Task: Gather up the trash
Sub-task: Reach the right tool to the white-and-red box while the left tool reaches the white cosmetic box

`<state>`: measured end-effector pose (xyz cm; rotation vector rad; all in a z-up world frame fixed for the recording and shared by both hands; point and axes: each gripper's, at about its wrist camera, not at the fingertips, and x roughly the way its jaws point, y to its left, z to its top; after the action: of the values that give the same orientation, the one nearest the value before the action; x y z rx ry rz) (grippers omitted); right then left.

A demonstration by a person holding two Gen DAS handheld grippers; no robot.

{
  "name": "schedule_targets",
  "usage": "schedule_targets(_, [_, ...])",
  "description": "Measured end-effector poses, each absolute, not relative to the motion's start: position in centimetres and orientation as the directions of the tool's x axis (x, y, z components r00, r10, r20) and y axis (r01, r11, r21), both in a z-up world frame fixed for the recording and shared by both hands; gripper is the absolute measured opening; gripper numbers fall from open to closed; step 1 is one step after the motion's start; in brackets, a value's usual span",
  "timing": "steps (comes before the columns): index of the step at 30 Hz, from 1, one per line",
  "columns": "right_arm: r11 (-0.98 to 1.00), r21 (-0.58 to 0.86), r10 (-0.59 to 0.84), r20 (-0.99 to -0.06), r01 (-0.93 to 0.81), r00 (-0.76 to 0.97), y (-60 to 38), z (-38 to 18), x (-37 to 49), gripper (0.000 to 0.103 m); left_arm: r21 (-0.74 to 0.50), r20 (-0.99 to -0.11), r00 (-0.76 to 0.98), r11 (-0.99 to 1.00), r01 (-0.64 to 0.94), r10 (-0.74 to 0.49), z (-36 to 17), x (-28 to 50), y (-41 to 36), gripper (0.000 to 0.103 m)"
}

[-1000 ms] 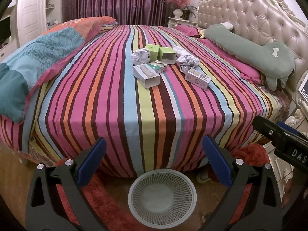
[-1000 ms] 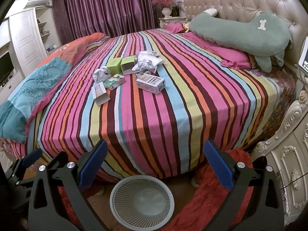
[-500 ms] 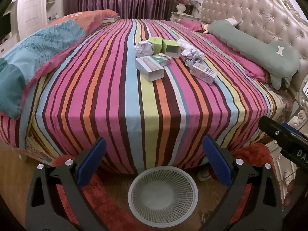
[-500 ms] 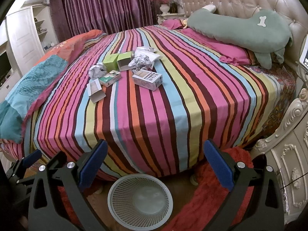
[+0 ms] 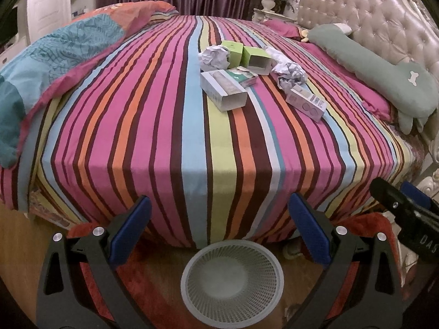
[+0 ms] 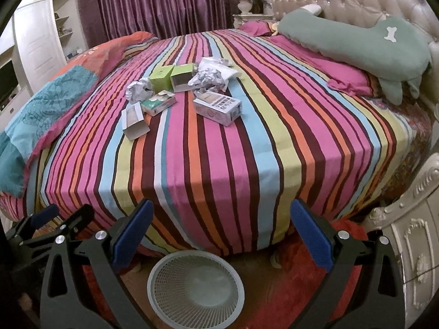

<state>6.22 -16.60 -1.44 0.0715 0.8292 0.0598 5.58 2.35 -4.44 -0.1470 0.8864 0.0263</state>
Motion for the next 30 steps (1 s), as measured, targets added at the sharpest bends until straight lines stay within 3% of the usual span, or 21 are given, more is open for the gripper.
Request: schedule_targets(30, [0.965,-0.023,0.162,-0.733,-0.262,0.661,-17.4,-4.0,19.0,0.095,-0.205,-0.83,0.557,0.935,-0.288,-0.011,-6.0,21.4,3.2,0.097])
